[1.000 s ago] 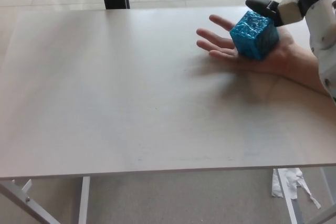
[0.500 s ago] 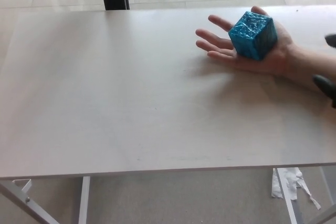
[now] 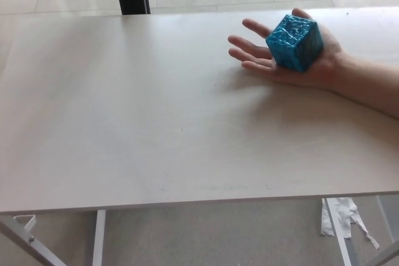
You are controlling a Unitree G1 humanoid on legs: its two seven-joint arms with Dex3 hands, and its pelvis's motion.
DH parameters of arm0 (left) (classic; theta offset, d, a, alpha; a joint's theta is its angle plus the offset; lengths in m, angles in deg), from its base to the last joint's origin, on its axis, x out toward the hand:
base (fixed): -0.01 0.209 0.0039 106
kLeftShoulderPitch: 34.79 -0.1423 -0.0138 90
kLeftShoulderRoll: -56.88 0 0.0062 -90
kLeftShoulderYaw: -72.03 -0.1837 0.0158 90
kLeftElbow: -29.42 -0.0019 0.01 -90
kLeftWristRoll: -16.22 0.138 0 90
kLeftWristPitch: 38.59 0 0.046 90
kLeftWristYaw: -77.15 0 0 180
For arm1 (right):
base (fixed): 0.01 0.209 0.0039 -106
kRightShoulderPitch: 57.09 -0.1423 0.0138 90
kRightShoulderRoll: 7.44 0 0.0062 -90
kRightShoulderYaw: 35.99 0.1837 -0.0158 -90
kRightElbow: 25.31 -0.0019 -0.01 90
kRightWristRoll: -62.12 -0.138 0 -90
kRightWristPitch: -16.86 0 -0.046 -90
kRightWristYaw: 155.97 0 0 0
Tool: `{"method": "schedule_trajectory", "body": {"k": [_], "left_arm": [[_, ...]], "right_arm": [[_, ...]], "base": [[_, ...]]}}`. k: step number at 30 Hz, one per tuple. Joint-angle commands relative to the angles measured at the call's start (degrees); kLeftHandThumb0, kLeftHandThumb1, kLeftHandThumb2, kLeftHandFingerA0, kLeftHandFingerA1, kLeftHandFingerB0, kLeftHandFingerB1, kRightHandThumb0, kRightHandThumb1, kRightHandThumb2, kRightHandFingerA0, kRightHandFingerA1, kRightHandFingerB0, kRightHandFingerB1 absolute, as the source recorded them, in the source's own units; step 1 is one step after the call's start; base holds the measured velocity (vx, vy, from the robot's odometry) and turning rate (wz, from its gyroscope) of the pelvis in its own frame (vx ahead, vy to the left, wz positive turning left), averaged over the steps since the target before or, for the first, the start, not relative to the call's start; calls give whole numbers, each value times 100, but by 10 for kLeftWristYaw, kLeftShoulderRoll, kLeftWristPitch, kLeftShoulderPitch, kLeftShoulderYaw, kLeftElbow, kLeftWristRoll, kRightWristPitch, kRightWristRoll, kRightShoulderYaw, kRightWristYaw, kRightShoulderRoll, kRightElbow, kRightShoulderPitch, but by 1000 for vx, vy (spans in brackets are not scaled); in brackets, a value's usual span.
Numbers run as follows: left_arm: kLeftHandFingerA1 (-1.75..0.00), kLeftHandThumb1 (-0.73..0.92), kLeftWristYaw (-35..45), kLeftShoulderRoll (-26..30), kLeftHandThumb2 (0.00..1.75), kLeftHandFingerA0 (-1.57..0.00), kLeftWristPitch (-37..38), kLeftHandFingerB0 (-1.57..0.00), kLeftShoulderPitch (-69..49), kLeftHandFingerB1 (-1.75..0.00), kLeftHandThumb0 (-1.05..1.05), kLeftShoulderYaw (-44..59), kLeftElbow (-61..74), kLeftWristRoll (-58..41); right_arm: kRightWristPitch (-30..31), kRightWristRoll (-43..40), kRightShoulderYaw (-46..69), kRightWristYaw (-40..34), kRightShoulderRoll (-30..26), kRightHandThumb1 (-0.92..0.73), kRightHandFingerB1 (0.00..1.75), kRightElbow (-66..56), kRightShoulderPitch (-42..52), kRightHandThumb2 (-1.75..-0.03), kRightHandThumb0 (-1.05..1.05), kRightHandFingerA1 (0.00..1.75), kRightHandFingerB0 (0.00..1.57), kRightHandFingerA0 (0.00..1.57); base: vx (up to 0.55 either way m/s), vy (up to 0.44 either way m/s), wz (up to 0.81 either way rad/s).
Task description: The robot uses its right hand to pick up a cube kept in the middle of the desk infront of it and hands it to a person
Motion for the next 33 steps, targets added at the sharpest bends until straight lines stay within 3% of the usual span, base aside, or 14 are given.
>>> {"method": "schedule_trajectory", "body": {"k": [1, 2, 3, 5, 9, 13, 17, 19, 20, 21, 22, 25, 31, 33], "left_arm": [[-55, 75, -29, 33, 63, -57, 34, -43, 47, -40, -66, -5, -103, 18], [-55, 76, -26, 33, 63, -57, 41, -42, 44, -39, -68, -7, -101, 20], [-54, 76, -20, 33, 62, -55, 44, -39, 43, -39, -68, -8, -100, 21], [-64, 58, -22, 33, 97, -51, 43, -35, 45, -53, -68, -2, -104, 15], [-56, 75, -30, 31, 63, -57, 44, -43, 54, -40, -67, -5, -111, 18], [-55, 75, -36, 29, 62, -63, 40, -43, 61, -39, -67, -11, -118, 23], [-54, 76, -24, 29, 63, -59, 50, -42, 57, -39, -69, -18, -119, 24], [-56, 75, -29, 28, 62, -62, 56, -42, 62, -40, -68, -18, -129, 23], [-55, 76, -32, 30, 63, -62, 55, -43, 65, -39, -67, -22, -133, 26], [-56, 74, -33, 30, 63, -62, 56, -44, 67, -40, -66, -21, -137, 24], [-56, 74, -32, 29, 63, -61, 55, -43, 69, -39, -67, -17, -140, 19], [-55, 76, -28, 32, 63, -61, 62, -43, 68, -40, -69, -29, -139, 30], [-55, 76, -21, 33, 63, -60, 63, -45, 47, -38, -75, -29, -138, 29], [-67, 59, -22, 39, 103, -56, 62, -38, 46, -54, -75, -37, -139, 34]], "right_arm": [[-450, -266, 266, -83, 53, -68, 87, 185, 122, -63, -57, 171, 61, 91], [-446, -237, 256, -108, 44, -53, 84, 222, 121, -98, -45, 130, 64, 117], [-376, -176, 231, -158, 30, -70, 87, 260, 127, -62, -59, 149, 51, 58], [-330, -143, 208, -183, 20, -74, 88, 295, 120, -63, -65, 112, 42, 48], [-206, -170, 198, -110, 3, -73, 81, 320, 88, -62, -59, 109, 39, 36], [-120, -151, 194, -141, -38, -65, 70, 382, 25, -60, -52, 110, 61, 78], [-54, -114, 164, -163, -32, -63, 82, 325, -10, -60, -48, 116, 66, 59], [-2, -83, 108, -104, -47, -45, 118, 324, -14, -91, -48, 142, 106, 132], [11, -80, 82, -56, -61, -64, 91, 330, -13, -60, -53, 123, 96, 110], [22, -80, 60, -22, -77, -51, 81, 340, -12, -93, -57, 112, 83, 112], [30, -81, 37, 12, -93, -59, 63, 364, -19, -58, -54, 84, 87, 95], [35, -70, -21, 46, -118, -54, 58, 430, -48, -57, -55, 59, 89, 46], [21, -96, -59, 62, -138, -45, 70, 480, -60, -83, -55, 64, 85, 48], [18, -106, -73, 61, -142, -45, 70, 488, -67, -83, -55, 64, 85, 48]], "base": [[0, 0, 0], [0, 0, 0], [0, 0, 0], [0, 0, 0], [0, 0, 0], [0, 0, 0], [0, 0, 0], [0, 0, 0], [0, 0, 0], [0, 0, 0], [0, 0, 0], [0, 0, 0], [0, 0, 0], [0, 0, 0]]}}
